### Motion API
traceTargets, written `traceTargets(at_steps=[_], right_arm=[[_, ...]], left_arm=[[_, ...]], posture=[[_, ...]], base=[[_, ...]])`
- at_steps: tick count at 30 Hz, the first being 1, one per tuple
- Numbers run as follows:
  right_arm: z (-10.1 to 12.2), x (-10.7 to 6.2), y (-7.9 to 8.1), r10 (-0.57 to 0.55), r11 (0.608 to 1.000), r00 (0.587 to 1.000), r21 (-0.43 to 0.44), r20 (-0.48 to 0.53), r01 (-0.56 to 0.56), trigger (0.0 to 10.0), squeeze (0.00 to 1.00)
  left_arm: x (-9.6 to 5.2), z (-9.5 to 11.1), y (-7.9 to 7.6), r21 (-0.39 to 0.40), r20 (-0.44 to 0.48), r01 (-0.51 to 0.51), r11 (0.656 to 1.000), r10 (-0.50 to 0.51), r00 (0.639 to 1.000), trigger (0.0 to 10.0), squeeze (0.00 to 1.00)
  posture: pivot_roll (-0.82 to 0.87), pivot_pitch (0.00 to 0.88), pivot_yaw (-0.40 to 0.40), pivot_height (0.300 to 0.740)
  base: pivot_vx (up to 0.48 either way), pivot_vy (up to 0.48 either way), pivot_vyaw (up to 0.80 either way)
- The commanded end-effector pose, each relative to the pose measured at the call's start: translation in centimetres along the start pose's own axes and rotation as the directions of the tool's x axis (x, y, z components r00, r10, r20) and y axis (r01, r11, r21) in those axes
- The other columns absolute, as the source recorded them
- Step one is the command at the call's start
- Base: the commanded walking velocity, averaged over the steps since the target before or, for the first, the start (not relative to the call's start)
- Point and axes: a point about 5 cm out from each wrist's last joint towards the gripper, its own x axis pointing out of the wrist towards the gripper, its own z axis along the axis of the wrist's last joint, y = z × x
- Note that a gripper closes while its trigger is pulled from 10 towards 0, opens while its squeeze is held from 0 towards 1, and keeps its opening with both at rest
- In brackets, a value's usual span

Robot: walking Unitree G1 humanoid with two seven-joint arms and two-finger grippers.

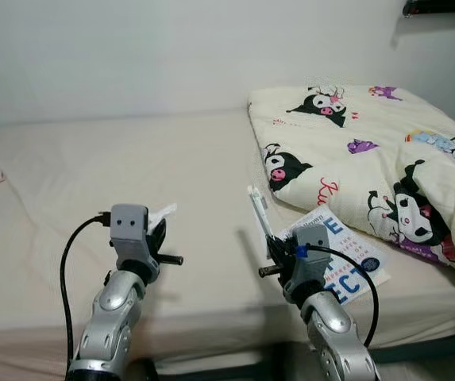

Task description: Clean up the room

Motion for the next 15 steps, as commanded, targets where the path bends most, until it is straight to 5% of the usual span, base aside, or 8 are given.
traceTargets(at_steps=[1, 15], right_arm=[[-0.04, 0.15, 0.25, 0.003, 1.0, 1.0, -0.004, 0.003, -0.003, 10.0, 0.0], [-0.01, 0.23, 0.13, 0.002, 1.0, 1.0, -0.006, 0.002, -0.002, 10.0, 0.0]], left_arm=[[-0.38, -0.25, 0.55, -0.027, -0.028, -0.024, 0.999, 0.023, 0.999, 10.0, 0.0], [-0.3, 0.49, 0.07, -0.056, -0.036, 0.007, 0.998, -0.009, 0.999, 10.0, 0.0]], posture=[[0.03, 0.0, 0.012, 0.628], [0.03, 0.0, 0.008, 0.683]], base=[[0.0, 0.0, 0.0], [0.0, 0.0, 0.0]])
